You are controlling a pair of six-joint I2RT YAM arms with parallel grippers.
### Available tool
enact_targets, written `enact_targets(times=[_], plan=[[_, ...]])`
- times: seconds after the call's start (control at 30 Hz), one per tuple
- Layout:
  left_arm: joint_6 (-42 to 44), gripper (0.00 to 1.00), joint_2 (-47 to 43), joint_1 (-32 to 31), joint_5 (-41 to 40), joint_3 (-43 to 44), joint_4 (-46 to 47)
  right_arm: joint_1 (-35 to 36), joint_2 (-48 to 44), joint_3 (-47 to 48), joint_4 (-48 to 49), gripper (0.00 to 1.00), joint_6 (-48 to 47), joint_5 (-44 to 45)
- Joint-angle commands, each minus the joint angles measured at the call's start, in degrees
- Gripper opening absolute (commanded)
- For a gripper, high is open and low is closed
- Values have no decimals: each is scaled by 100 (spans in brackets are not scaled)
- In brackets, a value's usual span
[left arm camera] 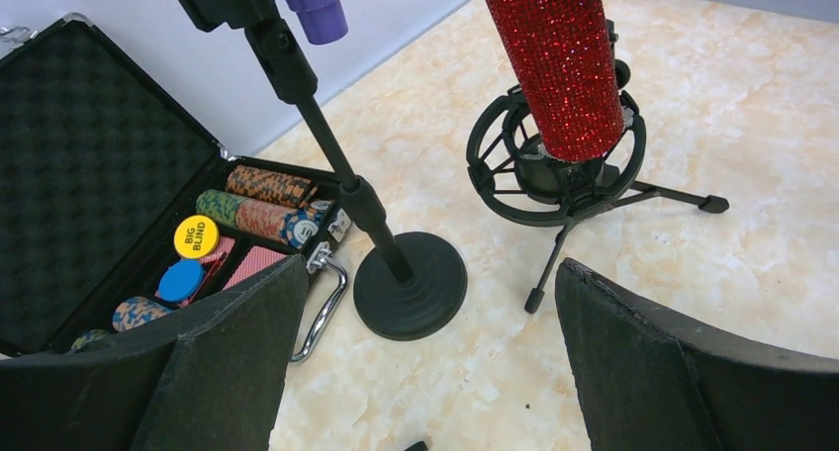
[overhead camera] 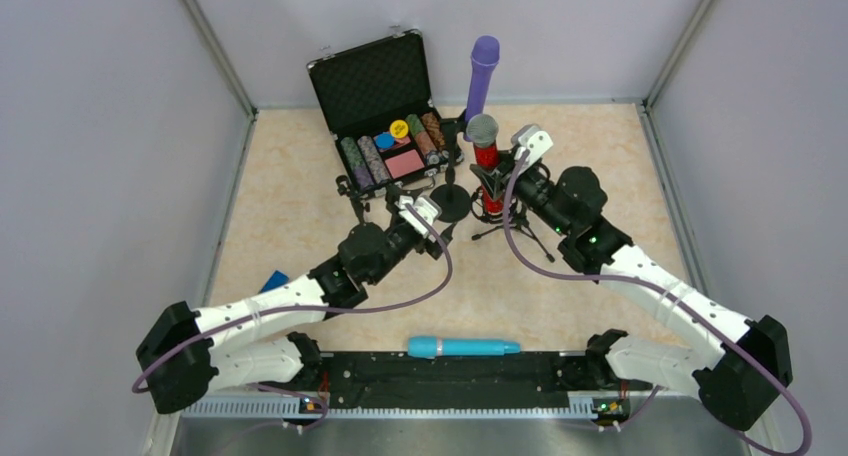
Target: Attach the microphones to the stand
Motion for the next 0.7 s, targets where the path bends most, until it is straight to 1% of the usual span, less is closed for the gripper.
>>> enact_targets(times=[0.0, 0.4, 0.67], plan=[[-28, 99, 25, -3, 134, 116, 171, -32, -111, -27, 599, 0, -186, 185], [-11, 99, 36, -3, 149, 126, 154, -39, -19, -22, 874, 0, -207, 200], [-23, 99, 35, -3, 173, 127, 144, -38, 168, -47, 885, 0, -288, 252]])
